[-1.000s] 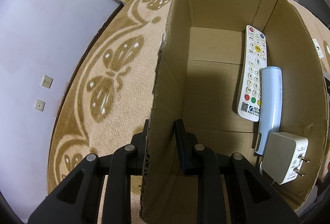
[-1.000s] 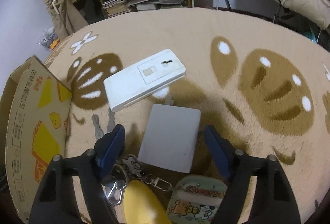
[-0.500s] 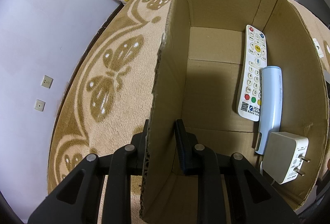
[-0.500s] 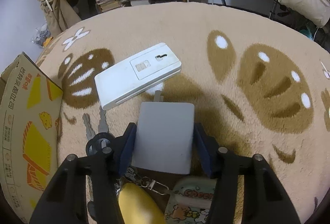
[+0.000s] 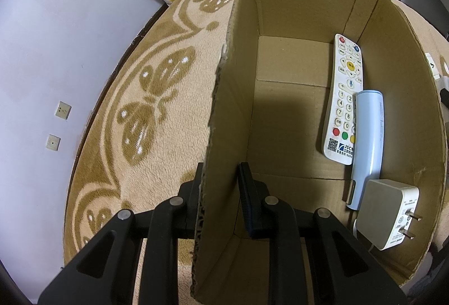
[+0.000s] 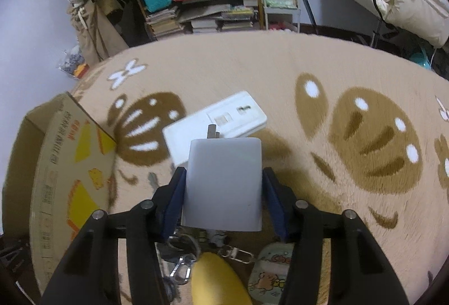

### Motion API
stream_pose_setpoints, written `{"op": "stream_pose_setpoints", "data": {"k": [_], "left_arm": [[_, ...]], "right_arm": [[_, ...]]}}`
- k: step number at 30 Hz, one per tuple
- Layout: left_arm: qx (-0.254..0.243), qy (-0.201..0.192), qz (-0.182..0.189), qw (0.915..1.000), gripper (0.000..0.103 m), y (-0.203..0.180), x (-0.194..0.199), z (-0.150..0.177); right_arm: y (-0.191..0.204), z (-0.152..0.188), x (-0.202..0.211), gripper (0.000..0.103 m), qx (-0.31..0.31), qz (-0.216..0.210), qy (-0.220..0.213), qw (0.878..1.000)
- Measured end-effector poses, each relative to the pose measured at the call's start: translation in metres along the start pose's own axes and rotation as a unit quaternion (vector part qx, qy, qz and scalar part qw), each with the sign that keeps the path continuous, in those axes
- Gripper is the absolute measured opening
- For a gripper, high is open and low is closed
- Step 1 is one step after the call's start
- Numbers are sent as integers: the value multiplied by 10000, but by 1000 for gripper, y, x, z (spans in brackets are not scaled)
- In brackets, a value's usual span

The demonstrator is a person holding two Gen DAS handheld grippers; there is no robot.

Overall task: Organize rigid objects
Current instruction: 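Close the right gripper on the white square charger and lift it, then carry the white charger over the box and release it inside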

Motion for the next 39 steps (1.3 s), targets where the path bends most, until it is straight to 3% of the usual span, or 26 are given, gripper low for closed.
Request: {"op": "stream_pose_setpoints", "data": {"k": [19, 28, 39], "left_arm": [[-24, -3, -59, 10000, 21, -4, -1, 1], [9, 8, -25, 10000, 21, -4, -1, 1], [106, 31, 81, 9999, 21, 1, 0, 0]], "right_arm": [[78, -19, 69, 57, 722, -880, -913, 9893], [129, 2, 69, 57, 1330, -1247, -875, 9793], [158, 29, 66, 57, 1790, -1541, -806, 9684]]}}
Point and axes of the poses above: each gripper's, at about its wrist camera, not at the fingertips, and x roughly against the way its jaws point, y to its left, z to its underside, the point moved 3 cm from there along -x, roughly the way its jaws point, and after that the axes turned 5 degrees about -y, right-handed, at the moved point
